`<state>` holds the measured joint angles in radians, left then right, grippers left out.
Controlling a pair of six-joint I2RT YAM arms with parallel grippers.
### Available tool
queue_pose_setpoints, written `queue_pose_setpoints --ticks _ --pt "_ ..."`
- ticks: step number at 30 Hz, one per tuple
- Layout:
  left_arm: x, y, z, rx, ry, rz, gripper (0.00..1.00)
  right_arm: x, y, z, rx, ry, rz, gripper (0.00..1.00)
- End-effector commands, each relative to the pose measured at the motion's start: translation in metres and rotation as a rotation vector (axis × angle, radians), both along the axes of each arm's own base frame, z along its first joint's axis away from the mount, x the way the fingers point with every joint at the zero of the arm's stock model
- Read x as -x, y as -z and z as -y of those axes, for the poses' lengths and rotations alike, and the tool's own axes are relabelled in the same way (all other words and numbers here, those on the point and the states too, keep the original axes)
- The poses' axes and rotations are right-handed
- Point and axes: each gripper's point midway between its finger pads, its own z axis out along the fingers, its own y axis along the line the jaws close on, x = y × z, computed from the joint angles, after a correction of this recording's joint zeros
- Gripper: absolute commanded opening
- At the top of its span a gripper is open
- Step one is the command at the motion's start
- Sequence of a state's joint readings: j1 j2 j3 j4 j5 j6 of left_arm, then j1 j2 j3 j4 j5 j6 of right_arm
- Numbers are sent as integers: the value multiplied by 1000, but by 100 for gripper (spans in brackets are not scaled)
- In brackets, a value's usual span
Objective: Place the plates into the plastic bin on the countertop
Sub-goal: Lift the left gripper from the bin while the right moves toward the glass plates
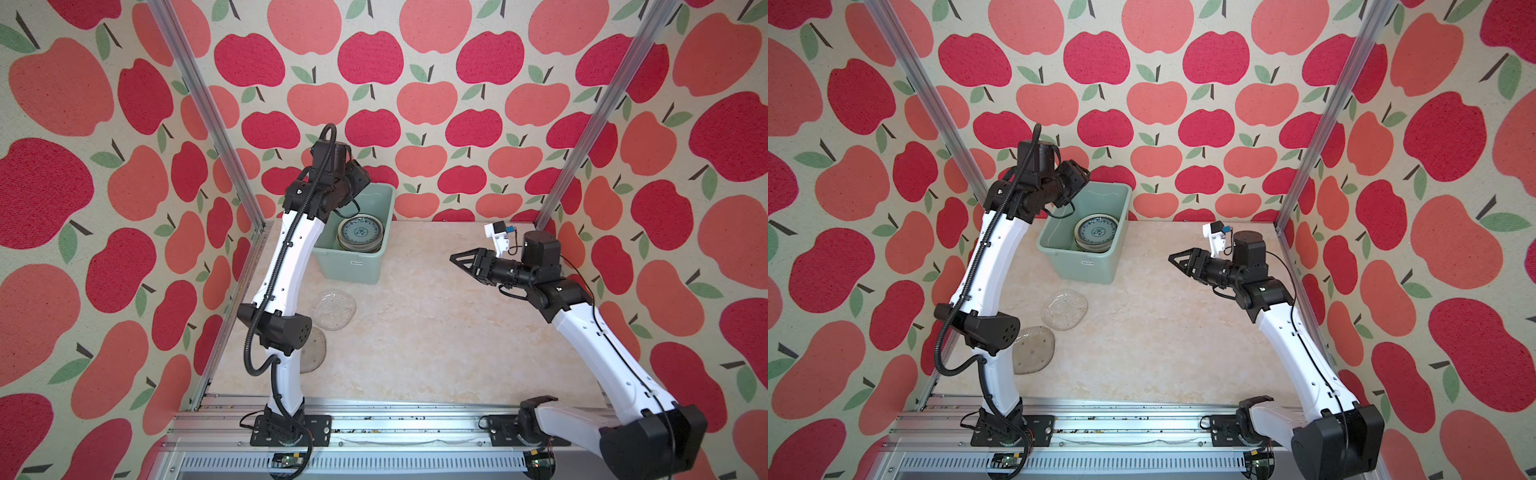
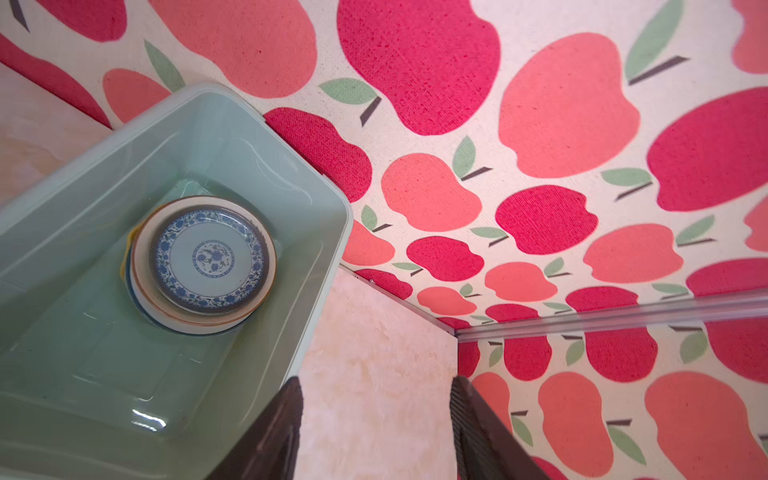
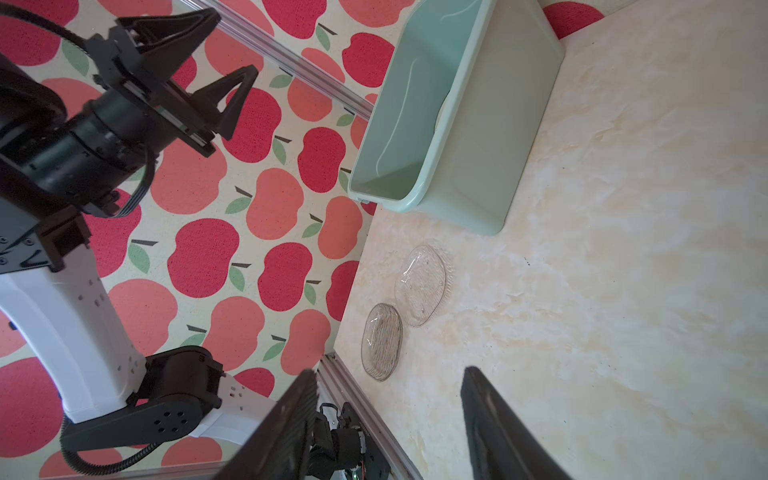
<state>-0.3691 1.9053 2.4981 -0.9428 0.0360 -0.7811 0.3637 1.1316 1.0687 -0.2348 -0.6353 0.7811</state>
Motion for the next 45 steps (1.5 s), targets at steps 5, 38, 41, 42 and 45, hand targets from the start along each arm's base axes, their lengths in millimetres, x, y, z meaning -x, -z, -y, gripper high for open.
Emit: queue_pose_setpoints --ticks 5,38,41,42,45 --pt "140 35 -61 -314 139 -115 61 14 8 -27 1 153 52 58" --pt "187 265 -230 28 -312 -582 94 74 176 -178 -36 147 -265 63" --pt "182 276 -232 29 -312 -588 94 76 190 -186 -40 140 -312 63" --pt "181 281 -232 31 -311 -591 95 76 194 -188 -40 137 -325 63" --pt "177 295 -233 40 -303 -613 95 76 203 -195 -43 133 -354 63"
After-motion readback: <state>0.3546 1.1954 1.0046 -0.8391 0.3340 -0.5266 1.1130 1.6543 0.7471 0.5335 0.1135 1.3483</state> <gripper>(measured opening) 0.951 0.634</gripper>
